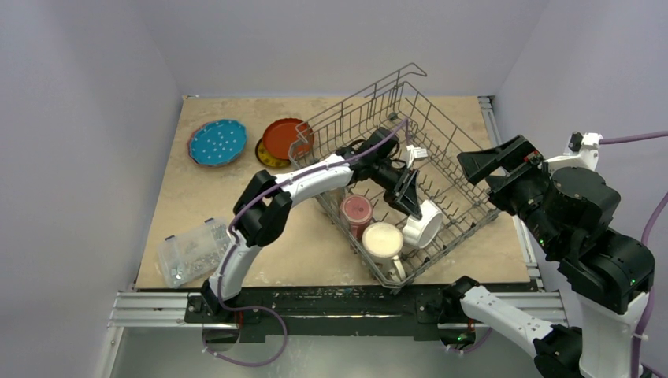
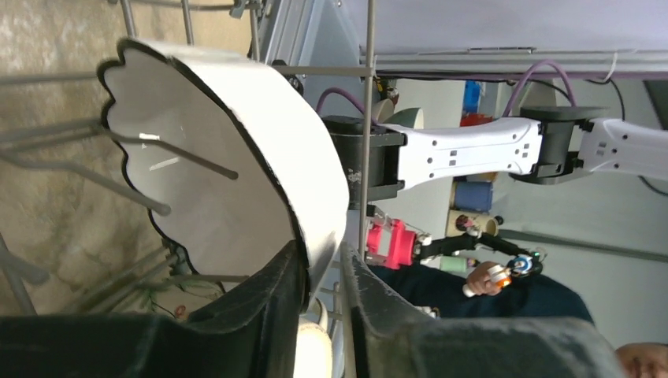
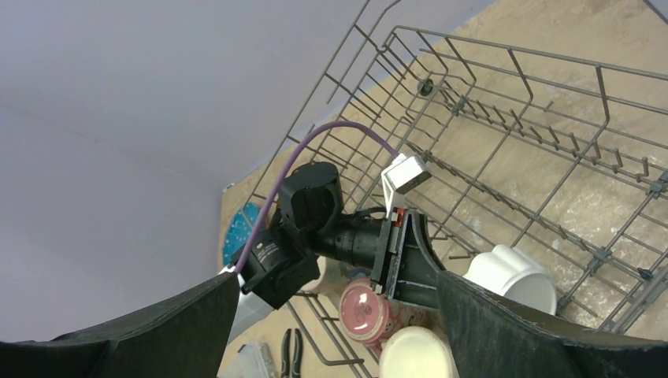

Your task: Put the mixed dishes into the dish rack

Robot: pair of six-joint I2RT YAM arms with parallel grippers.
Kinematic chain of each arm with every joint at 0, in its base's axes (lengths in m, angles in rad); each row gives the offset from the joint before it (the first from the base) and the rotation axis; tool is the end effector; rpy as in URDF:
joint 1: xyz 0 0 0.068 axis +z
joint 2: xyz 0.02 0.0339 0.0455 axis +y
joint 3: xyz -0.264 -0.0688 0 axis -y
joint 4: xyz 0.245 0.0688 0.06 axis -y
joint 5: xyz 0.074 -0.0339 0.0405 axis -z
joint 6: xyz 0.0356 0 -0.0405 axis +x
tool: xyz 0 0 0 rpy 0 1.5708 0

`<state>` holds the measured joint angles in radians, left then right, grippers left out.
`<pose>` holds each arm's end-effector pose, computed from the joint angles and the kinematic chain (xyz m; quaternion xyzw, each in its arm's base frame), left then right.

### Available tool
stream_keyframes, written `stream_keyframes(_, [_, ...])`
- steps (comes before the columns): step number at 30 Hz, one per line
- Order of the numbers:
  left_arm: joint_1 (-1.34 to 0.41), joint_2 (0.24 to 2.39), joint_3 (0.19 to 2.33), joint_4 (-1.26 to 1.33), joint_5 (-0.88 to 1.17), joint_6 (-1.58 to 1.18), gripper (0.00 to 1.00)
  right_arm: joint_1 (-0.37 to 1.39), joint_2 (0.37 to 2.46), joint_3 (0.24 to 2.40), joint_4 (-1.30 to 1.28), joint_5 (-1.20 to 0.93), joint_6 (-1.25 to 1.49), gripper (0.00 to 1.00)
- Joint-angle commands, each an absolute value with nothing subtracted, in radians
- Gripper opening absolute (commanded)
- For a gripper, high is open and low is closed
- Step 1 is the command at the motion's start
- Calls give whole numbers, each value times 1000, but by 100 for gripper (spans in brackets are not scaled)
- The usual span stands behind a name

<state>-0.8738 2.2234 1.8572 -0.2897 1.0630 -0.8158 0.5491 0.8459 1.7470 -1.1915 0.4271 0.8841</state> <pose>0.2990 -0.4056 0.2359 -0.2462 -0.7666 0.5866 0.0873 0.0520 0.0145 0.5100 0.2555 0.7517 0.2553 0.5518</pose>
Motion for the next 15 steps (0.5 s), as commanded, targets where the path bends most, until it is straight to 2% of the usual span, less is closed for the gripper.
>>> stream_keyframes(1, [-880,2174,1906,-471,1056,-668,27,551,843,1739,-1155,428,865,98])
stream_keyframes(5, [-885,2155,1900,-467,1013,-666,46,551,839,1735,-1151,428,865,98])
stream_keyframes(7, [-893,2149,1898,-464,997,-661,49,552,834,1733,-1152,428,864,98])
stream_keyframes(12, [-911,2115,1878,-428,928,-657,49,551,831,1725,-1153,424,870,98])
stream_keyframes(15, [-913,2105,1862,-391,900,-678,38,551,830,1722,-1154,420,873,98])
